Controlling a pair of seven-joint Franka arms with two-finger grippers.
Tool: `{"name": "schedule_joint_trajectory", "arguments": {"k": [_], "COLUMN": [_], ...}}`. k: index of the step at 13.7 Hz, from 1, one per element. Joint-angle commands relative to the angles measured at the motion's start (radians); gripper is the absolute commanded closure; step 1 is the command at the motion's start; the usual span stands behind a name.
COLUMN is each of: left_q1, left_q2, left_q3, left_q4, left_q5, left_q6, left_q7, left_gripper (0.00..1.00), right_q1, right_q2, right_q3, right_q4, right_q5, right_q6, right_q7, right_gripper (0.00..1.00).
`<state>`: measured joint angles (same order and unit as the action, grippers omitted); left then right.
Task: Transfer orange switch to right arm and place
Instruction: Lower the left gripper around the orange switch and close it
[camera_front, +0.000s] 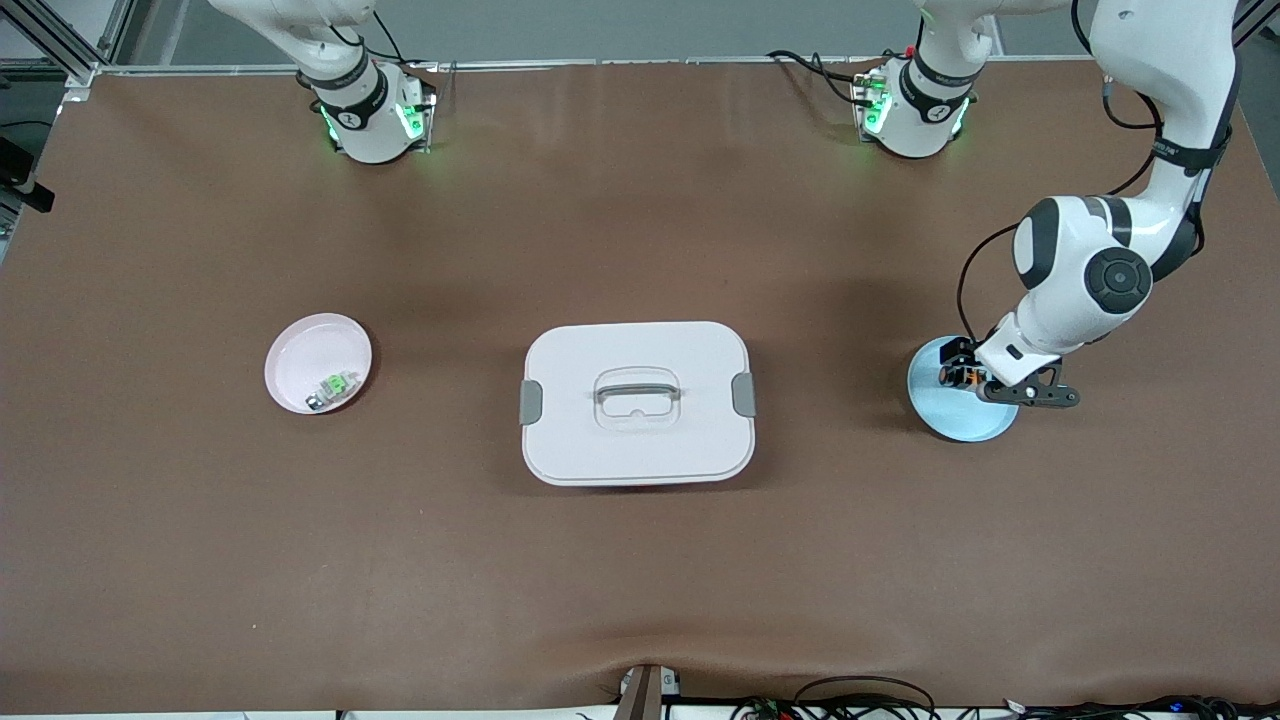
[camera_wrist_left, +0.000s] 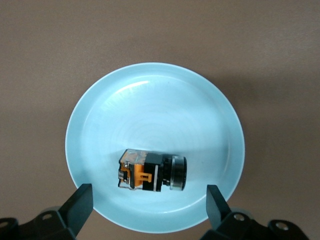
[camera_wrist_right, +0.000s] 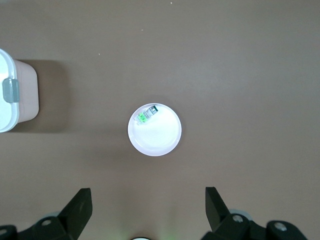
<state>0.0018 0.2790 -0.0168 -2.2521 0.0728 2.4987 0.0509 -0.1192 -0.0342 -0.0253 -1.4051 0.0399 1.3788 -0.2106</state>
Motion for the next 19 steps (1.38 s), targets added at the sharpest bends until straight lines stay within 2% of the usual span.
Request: {"name": "schedule_joint_trajectory", "arguments": {"k": [1, 5, 11, 13, 16, 19], "left_q1": [0.007, 0.007, 0.018, 0.018, 0.018, 0.018], "left_q2": [0.014, 0.057, 0.091, 0.098, 0.103, 0.109], "left_q3": [-0.002, -0.002, -0.002, -0.002, -0.002, -0.002], "left_q4": [-0.014, -0.03, -0.035, -0.035, -0.035, -0.037], "left_q5": [0.027, 0.03, 0.03, 0.032, 0.032, 0.032], "left_q6": [0.049, 0.127, 0.166, 0.174, 0.18, 0.18], "left_q7": [0.01, 0.01, 0.01, 0.01, 0.01, 0.01], "left_gripper": [0.0, 0.0, 0.0, 0.0, 0.0, 0.0], "right_q1": [-0.002, -0.002, 0.006, 0.033, 0.049, 0.064], "right_q2": [-0.013, -0.015, -0.009, 0.0, 0.002, 0.013], "right_q3": [0.021, 0.033, 0.031, 0.031, 0.035, 0.036], "right_q4": [0.006, 0.005, -0.006, -0.018, -0.038, -0.04], "right_q5": [-0.015, -0.031, -0.035, -0.061, -0.064, -0.064], "right_q6": [-0.012, -0.023, -0.02, -0.027, -0.024, 0.002], "right_q7": [-0.053, -0.049, -0.042, -0.035, 0.094, 0.103], "right_gripper": [0.0, 0.0, 0.0, 0.0, 0.0, 0.0]}}
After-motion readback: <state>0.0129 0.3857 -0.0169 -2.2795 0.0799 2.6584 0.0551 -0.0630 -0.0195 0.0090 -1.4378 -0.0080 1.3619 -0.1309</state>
